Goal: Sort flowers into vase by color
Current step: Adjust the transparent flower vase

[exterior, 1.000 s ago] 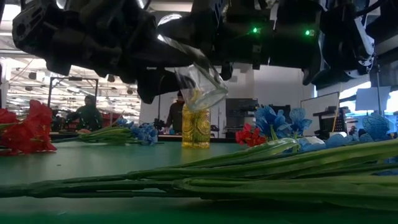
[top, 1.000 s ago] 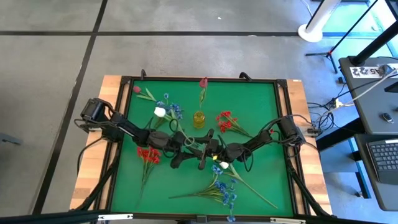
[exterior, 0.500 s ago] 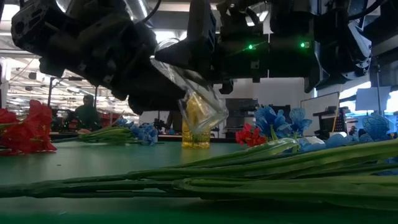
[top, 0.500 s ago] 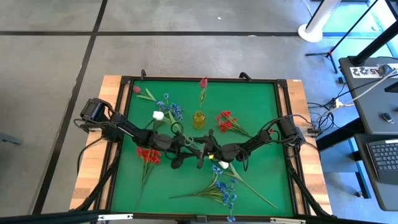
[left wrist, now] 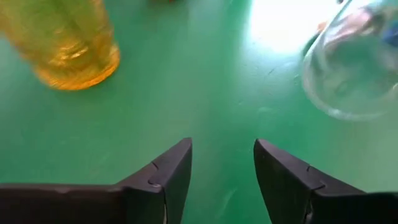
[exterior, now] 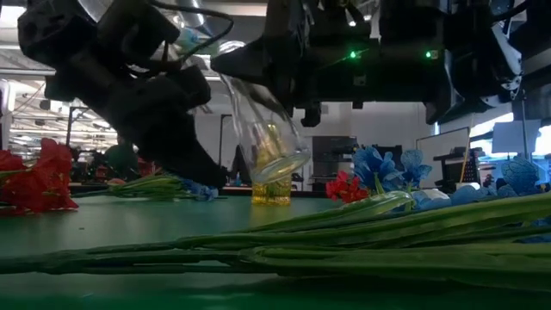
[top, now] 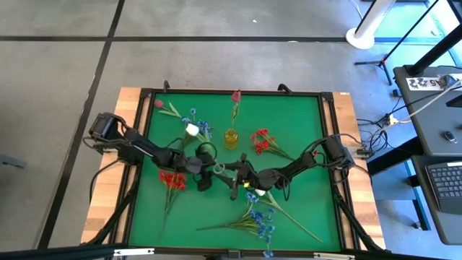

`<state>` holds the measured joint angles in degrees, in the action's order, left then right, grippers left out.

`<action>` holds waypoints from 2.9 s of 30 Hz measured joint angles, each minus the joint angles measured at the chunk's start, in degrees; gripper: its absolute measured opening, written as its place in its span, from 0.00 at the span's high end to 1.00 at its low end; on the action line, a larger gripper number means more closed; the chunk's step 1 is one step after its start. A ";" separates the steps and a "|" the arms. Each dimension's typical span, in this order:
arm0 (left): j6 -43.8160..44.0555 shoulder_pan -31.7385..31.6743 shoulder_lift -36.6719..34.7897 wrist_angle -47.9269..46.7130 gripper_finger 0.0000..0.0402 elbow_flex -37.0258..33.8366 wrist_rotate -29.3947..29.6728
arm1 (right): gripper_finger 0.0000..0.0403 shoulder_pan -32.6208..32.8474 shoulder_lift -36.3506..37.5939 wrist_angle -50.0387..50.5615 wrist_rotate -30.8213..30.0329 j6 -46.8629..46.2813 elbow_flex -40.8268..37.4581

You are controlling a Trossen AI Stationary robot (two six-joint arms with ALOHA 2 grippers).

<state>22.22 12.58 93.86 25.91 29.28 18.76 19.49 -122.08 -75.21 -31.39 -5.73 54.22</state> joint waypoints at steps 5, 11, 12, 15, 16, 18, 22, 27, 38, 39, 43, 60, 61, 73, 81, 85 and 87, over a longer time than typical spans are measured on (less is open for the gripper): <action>-0.58 2.05 -5.83 -4.85 0.57 -0.05 -0.44 | 0.56 0.13 0.00 0.07 -0.43 0.15 0.00; -1.38 3.29 -15.14 -3.49 0.57 -4.42 -0.02 | 0.56 0.09 0.02 -0.01 -0.58 0.30 -0.07; -0.99 3.42 -17.44 -2.42 0.57 -6.08 0.07 | 0.56 0.10 0.02 -0.01 -0.61 0.32 -0.07; 0.90 3.69 -24.06 5.81 0.57 -11.94 -1.17 | 0.56 0.09 0.02 0.01 -0.78 0.36 -0.10; 1.51 3.69 -25.98 9.12 0.57 -14.09 -2.51 | 0.56 0.09 0.02 -0.08 -0.81 0.36 -0.11; 2.89 3.69 -28.65 17.09 0.57 -17.82 -4.82 | 0.56 0.09 0.07 -0.30 -0.93 0.40 -0.11; 4.50 3.67 -29.79 25.37 0.56 -21.70 -5.82 | 0.56 0.04 0.09 -1.26 -0.94 0.66 -0.11; 4.28 3.67 -27.80 25.40 0.48 -19.75 -7.98 | 0.56 0.04 0.09 -1.27 -0.96 0.90 -0.01; -0.14 3.54 -17.37 25.59 0.28 -10.60 -9.24 | 0.56 0.04 0.09 -0.85 -0.94 1.67 1.38; -0.15 3.54 -16.57 25.46 0.28 -10.14 -8.90 | 0.56 0.03 0.09 -0.80 -0.94 1.65 1.38; -1.08 3.54 -13.47 26.44 0.28 -7.52 -8.31 | 0.56 0.04 0.09 -1.07 -0.90 1.49 1.34; -3.30 5.32 -10.23 26.17 0.28 -4.37 -0.29 | 0.56 1.17 0.20 -0.17 -4.33 2.09 1.29; -3.30 5.44 -10.29 26.21 0.28 -4.33 -0.29 | 0.56 1.18 0.22 -0.19 -4.36 2.09 1.31; -3.54 5.55 -14.11 16.48 0.28 -3.85 1.61 | 0.56 1.75 0.14 2.60 -4.41 1.34 1.57; -3.66 5.40 -16.57 12.98 0.28 -3.82 4.18 | 0.56 1.81 0.00 3.70 -4.38 0.10 1.51; -3.03 5.15 -16.57 12.98 0.28 -3.87 3.02 | 0.56 1.84 0.00 3.60 -4.49 0.14 1.45; -2.89 5.14 -16.57 13.24 0.28 -3.93 2.64 | 0.56 1.84 0.00 3.54 -4.46 0.15 1.44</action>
<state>19.33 17.72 77.30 39.15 25.34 21.40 21.33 -122.08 -71.67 -35.84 -5.58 55.66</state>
